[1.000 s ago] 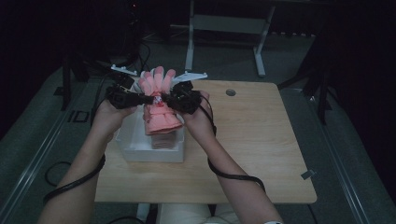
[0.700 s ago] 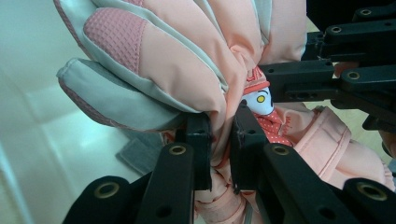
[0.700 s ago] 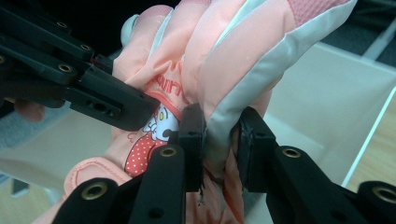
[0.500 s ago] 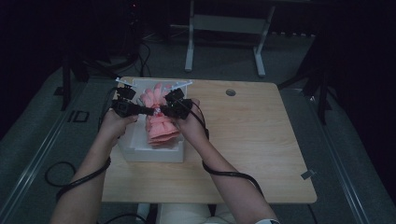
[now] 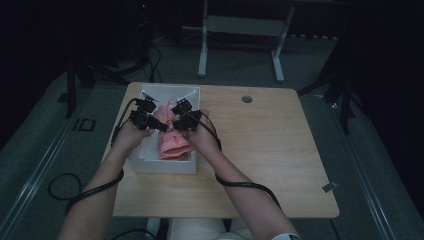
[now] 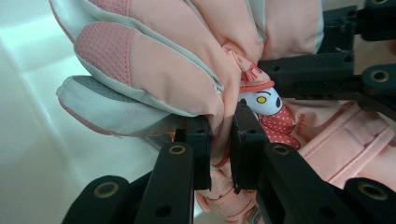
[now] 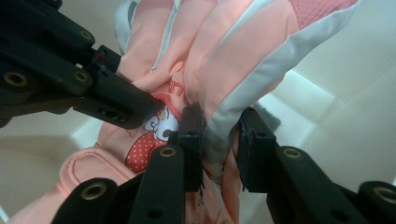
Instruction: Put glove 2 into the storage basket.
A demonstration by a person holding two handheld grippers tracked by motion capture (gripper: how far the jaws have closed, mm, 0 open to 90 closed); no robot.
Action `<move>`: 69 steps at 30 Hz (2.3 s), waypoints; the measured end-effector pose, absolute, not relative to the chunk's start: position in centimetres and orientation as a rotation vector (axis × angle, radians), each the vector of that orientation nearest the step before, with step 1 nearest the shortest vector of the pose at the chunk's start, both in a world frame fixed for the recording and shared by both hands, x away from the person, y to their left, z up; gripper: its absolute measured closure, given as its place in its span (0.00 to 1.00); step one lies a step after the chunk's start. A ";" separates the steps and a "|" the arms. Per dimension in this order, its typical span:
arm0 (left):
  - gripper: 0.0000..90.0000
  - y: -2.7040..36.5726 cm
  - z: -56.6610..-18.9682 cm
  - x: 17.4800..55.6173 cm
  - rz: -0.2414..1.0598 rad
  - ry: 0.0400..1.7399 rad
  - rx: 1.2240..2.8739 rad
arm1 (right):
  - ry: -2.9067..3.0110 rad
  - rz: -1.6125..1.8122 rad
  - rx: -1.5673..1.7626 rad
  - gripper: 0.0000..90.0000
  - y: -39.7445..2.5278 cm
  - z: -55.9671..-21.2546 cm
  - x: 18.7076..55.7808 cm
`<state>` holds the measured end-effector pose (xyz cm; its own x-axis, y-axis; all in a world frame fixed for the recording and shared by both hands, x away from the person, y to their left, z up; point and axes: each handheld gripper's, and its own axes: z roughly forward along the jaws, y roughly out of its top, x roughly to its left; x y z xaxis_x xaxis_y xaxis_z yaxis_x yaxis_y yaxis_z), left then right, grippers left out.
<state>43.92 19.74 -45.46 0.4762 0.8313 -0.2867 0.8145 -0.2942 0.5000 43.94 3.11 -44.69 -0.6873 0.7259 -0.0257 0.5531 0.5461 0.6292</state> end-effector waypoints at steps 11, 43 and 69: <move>0.78 19.0 -46.3 44.7 0.091 1.485 2.210 | 2.485 0.839 1.041 0.66 3.6 -44.9 44.0; 0.58 17.1 -45.8 44.1 0.245 1.440 2.234 | 2.442 0.991 1.053 0.55 -0.2 -43.2 43.9; 0.52 17.5 -42.5 42.1 0.348 1.341 2.057 | 2.408 1.109 0.982 0.46 -1.7 -40.9 42.3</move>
<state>42.07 17.53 -42.51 0.4416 0.8886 -0.1241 0.7161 -0.2657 0.6455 42.33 -1.72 -40.88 -0.7159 0.6982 0.0024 0.4557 0.4646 0.7593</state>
